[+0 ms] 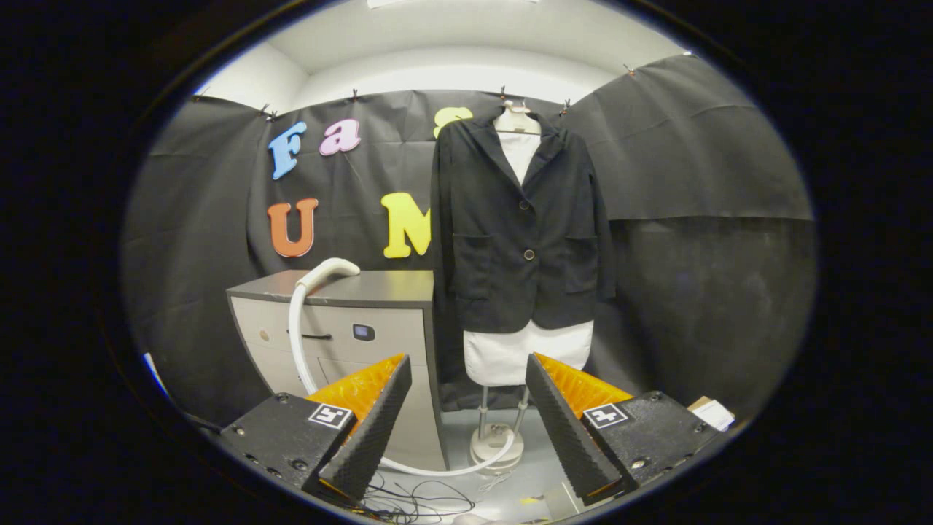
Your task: Iron the clothes twice with a garment steamer, once on the left side and once on the right side.
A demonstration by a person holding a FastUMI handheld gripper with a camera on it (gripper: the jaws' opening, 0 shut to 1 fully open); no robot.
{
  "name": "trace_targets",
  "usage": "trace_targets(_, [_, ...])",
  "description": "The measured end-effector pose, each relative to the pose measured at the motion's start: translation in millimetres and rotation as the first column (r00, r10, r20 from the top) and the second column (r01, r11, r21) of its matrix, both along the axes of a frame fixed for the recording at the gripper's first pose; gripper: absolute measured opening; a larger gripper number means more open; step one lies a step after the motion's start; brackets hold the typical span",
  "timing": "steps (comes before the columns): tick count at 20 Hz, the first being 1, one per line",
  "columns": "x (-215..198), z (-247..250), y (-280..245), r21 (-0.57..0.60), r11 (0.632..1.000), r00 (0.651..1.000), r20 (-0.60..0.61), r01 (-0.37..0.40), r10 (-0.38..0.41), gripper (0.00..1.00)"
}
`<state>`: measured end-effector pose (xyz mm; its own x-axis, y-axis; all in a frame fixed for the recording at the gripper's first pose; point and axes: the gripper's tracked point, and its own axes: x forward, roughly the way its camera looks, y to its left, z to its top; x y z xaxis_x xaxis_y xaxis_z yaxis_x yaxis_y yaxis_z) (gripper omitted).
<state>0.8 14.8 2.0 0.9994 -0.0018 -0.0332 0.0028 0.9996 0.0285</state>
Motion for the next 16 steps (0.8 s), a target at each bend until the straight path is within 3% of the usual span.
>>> trace_targets(6, [32.9,29.9,31.3,0.018,0.999,0.998,-0.029,-0.046,0.047,1.00])
trace_targets(16, [164.1,82.2,145.6,0.050,0.977,0.965,-0.155,-0.207,0.212,1.00])
